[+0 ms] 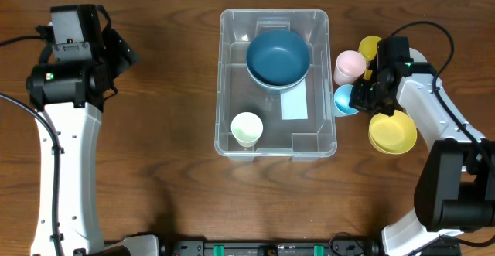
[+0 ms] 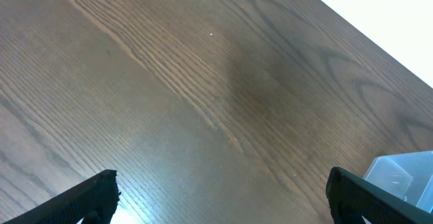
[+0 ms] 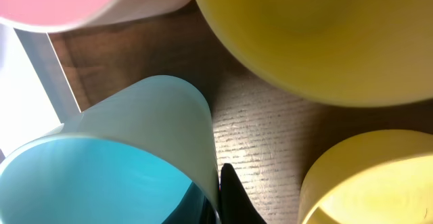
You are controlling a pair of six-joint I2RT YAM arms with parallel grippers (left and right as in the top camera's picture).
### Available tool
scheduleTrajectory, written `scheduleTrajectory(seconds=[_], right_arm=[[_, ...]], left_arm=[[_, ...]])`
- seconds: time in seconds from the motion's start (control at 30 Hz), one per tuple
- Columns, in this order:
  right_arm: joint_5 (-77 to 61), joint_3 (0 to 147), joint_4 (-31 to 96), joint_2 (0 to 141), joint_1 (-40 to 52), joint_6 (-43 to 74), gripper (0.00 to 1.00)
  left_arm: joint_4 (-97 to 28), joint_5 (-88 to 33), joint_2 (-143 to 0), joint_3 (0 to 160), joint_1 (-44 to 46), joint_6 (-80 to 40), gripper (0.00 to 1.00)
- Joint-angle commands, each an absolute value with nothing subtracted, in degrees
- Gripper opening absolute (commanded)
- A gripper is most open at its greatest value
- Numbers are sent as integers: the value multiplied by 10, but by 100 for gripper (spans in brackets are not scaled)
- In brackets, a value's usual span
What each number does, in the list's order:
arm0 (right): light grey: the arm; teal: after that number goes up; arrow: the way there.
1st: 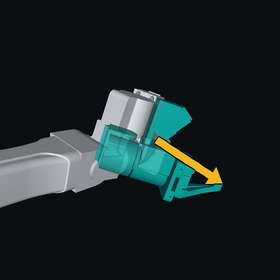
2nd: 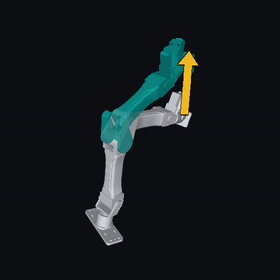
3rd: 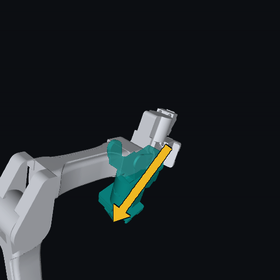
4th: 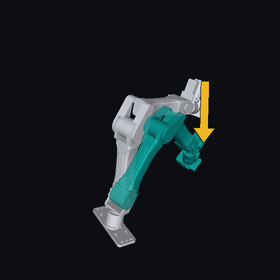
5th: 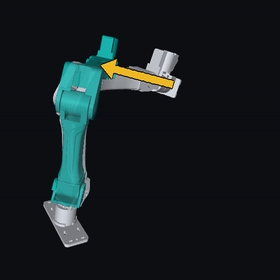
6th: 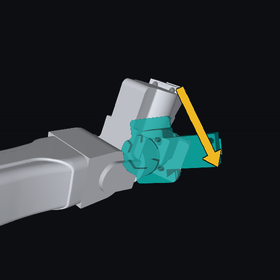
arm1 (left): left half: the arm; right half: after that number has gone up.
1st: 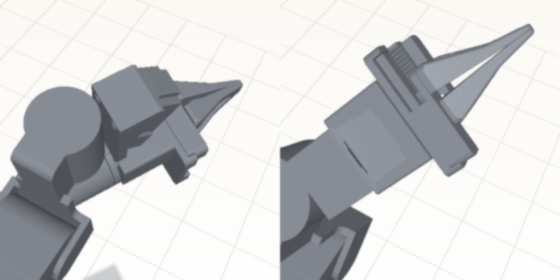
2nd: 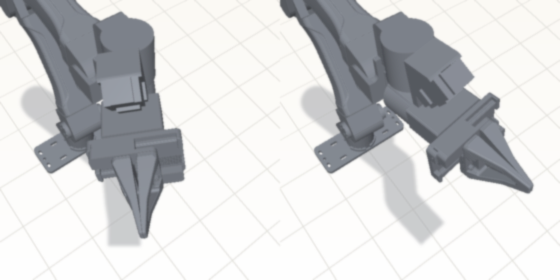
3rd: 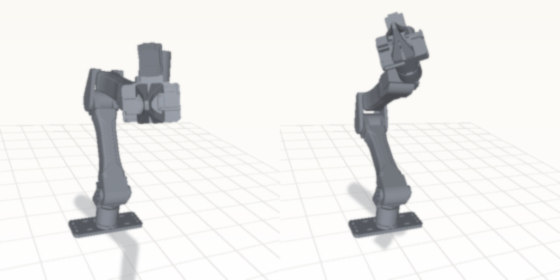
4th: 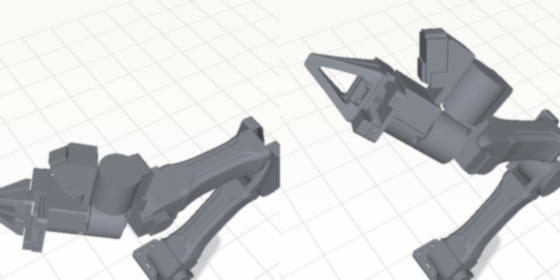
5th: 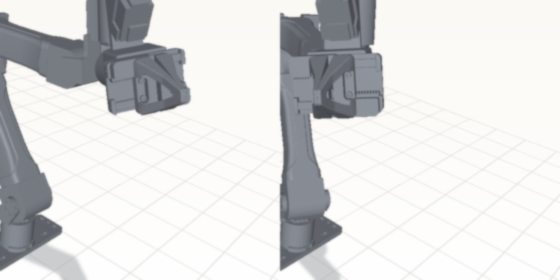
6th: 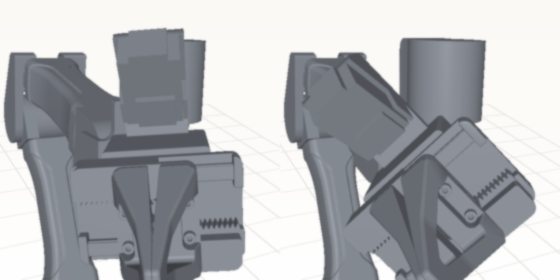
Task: Pack container
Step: 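Return the right gripper to the cups and grasp the light blue cup, then carry the light blue cup and drop it into the white cup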
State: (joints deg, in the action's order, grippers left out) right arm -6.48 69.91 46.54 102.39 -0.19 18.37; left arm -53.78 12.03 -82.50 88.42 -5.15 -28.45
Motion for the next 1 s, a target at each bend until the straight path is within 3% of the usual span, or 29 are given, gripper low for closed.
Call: scheduleTrajectory(seconds=[0.0,0.2,0.63,0.97], right_arm=[[-63,696,473,1018,4,184,1],[-62,704,511,960,4,177,1],[-68,705,595,696,17,176,1],[-67,705,546,639,208,175,1]], left_arm=[[-540,127,-824,893,-52,-281,98],[-540,127,-824,893,-52,-281,98],[-540,127,-824,893,-52,-281,98],[-540,127,-824,893,-52,-281,98]])
